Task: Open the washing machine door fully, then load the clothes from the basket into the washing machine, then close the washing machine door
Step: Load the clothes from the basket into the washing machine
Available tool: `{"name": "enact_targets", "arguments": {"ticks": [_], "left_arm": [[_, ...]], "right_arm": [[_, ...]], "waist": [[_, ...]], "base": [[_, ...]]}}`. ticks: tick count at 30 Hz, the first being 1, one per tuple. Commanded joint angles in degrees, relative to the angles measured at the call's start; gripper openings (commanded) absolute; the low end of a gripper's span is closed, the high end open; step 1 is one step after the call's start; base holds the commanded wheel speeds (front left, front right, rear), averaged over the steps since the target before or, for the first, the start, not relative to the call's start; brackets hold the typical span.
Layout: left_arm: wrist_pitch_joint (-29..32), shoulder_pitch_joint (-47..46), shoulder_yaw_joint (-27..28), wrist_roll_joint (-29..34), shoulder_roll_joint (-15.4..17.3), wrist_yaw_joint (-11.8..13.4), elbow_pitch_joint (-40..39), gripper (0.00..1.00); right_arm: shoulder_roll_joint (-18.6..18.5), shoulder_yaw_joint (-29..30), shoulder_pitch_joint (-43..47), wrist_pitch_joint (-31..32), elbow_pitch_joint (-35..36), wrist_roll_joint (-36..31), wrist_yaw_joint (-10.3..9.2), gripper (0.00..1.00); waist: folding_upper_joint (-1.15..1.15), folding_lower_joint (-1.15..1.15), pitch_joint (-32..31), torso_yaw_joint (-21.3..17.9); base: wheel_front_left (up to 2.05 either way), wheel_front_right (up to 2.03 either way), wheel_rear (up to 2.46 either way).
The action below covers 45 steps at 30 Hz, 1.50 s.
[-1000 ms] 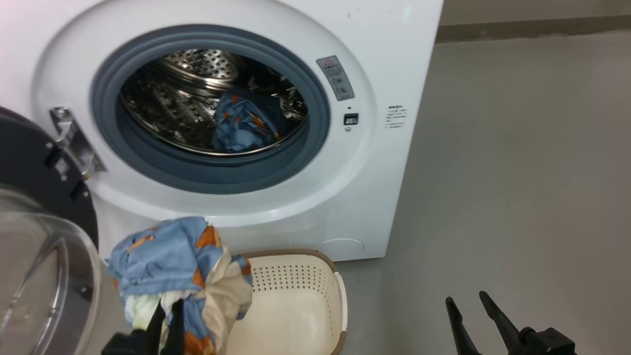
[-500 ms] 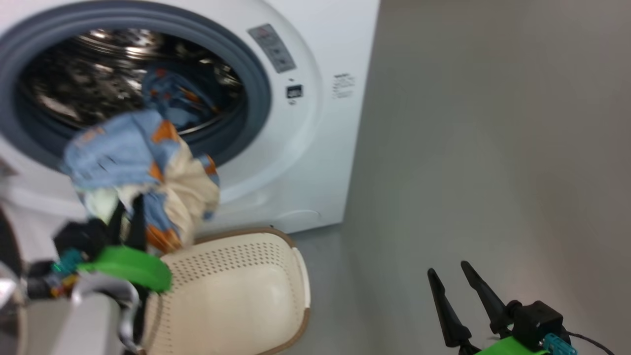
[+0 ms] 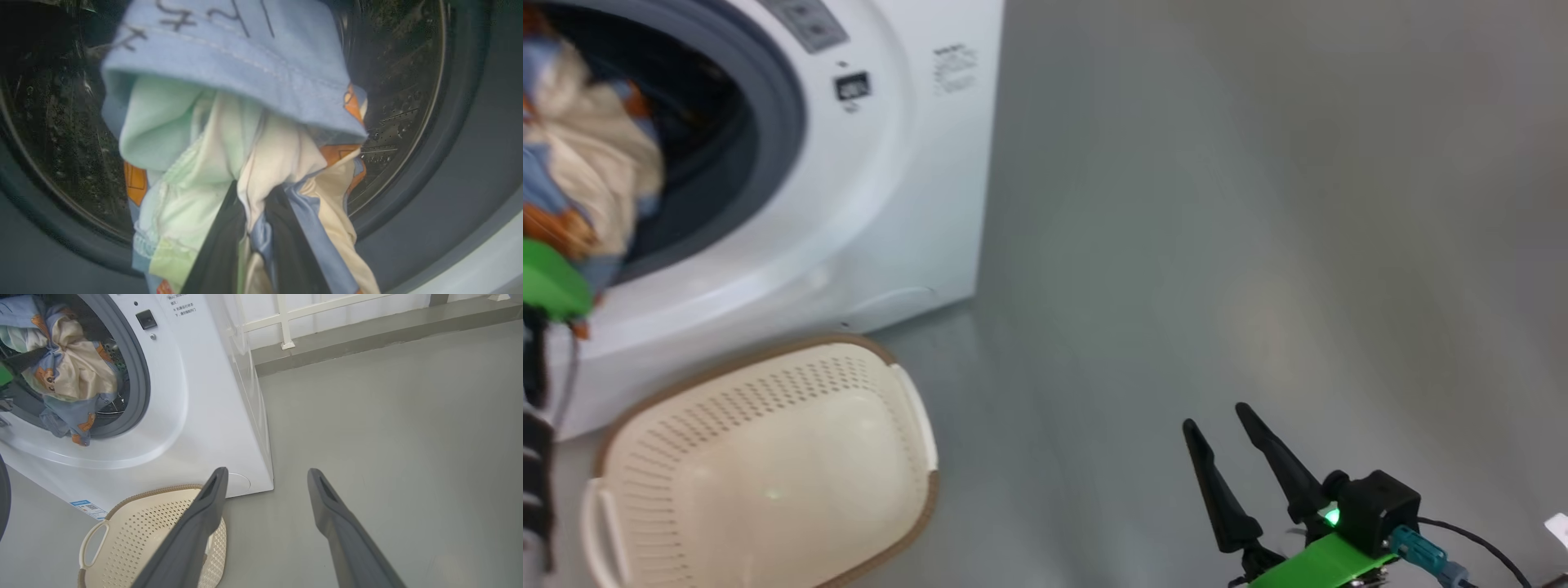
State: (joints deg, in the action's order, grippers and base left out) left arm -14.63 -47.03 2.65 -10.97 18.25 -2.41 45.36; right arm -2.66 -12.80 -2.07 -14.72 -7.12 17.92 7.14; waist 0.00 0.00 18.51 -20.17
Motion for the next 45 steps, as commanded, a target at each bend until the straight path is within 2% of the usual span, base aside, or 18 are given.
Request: {"name": "enact_targets", "arguments": {"ticks": [1, 8, 14, 18, 25, 32, 34, 35, 36, 37, 38, 43, 45], "left_arm": [[-0.37, -2.35, 1.57, 0.34, 3.32, -0.35, -0.72, 0.0], [-0.29, -14.57, 1.22, 1.08, 8.5, -0.83, 6.3, 0.0], [-0.34, -23.32, 0.08, 2.42, 11.65, -1.03, 7.37, 0.0], [-0.35, -27.1, -0.72, 3.47, 12.76, -0.61, 6.85, 0.0], [-0.36, -29.79, -0.11, 4.47, 14.5, 2.09, 4.42, 0.0], [0.51, -30.63, -3.75, 7.0, 14.03, 1.89, 11.29, 0.01], [1.36, -31.26, -4.62, 7.55, 13.59, 2.25, 13.46, 0.22], [1.68, -31.59, -5.16, 7.94, 13.37, 2.44, 14.35, 0.39], [1.68, -31.59, -5.16, 7.94, 13.37, 2.44, 14.35, 0.39], [2.26, -31.85, -5.65, 8.15, 13.01, 2.3, 15.36, 0.88], [3.32, -32.0, -6.29, 8.42, 12.61, 1.92, 16.51, 1.0], [4.38, -32.79, -7.41, 8.68, 10.78, 3.86, 20.38, 1.0], [4.57, -32.17, -7.35, 7.97, 9.78, 3.3, 21.73, 1.0]], "right_arm": [[-0.22, -1.62, -1.23, -0.28, 1.46, 0.63, 0.35, 1.0], [-0.22, -3.95, -1.75, -0.28, 2.54, 1.79, 0.35, 1.0], [-0.22, -4.45, -1.16, -0.28, 3.36, 2.4, 0.35, 1.0], [-0.22, -5.09, -1.02, -0.28, 4.02, 2.56, 0.35, 1.0], [-0.22, -6.24, -0.98, -0.28, 4.94, 2.88, 0.35, 1.0], [-0.21, -7.11, -1.43, -0.28, 4.31, 3.05, 0.35, 1.0], [-0.21, -7.21, -1.67, -0.28, 4.11, 2.92, 0.35, 1.0], [-0.21, -7.24, -1.77, -0.28, 3.96, 2.78, 0.35, 1.0], [-0.21, -7.24, -1.77, -0.28, 3.96, 2.78, 0.35, 1.0], [-0.21, -7.25, -1.86, -0.28, 3.78, 2.71, 0.35, 1.0], [-0.21, -7.22, -1.92, -0.28, 3.57, 2.6, 0.35, 1.0], [-0.21, -6.23, -2.45, -0.28, 2.85, 2.08, 0.35, 1.0], [-0.21, -5.69, -2.47, -0.28, 2.73, 2.05, 0.35, 1.0]], "waist": [[0.0, 0.0, 6.1, -5.76], [0.0, 0.0, 11.46, -8.67], [0.0, 0.0, 15.11, -10.4], [0.0, 0.0, 17.29, -11.02], [0.0, 0.0, 19.75, -11.13], [0.0, 0.0, 19.21, -9.76], [0.0, 0.0, 18.61, -9.27], [0.0, 0.0, 18.27, -8.99], [0.0, 0.0, 18.27, -8.99], [0.0, 0.0, 17.89, -8.72], [0.0, 0.0, 17.46, -8.44], [0.0, 0.0, 14.81, -6.62], [0.0, 0.0, 13.75, -5.89]], "base": [[0.0, 0.0, 0.0], [0.0, 0.0, 0.0], [0.0, 0.0, 0.0], [0.0, 0.0, 0.0], [0.0, 0.0, 0.0], [0.0, 0.0, 0.0], [0.0, 0.0, 0.0], [0.0, 0.0, 0.0], [0.0, 0.0, 0.0], [0.0, 0.0, 0.0], [0.0, 0.0, 0.0], [0.0, 0.0, 0.0], [0.0, 0.0, 0.0]]}}
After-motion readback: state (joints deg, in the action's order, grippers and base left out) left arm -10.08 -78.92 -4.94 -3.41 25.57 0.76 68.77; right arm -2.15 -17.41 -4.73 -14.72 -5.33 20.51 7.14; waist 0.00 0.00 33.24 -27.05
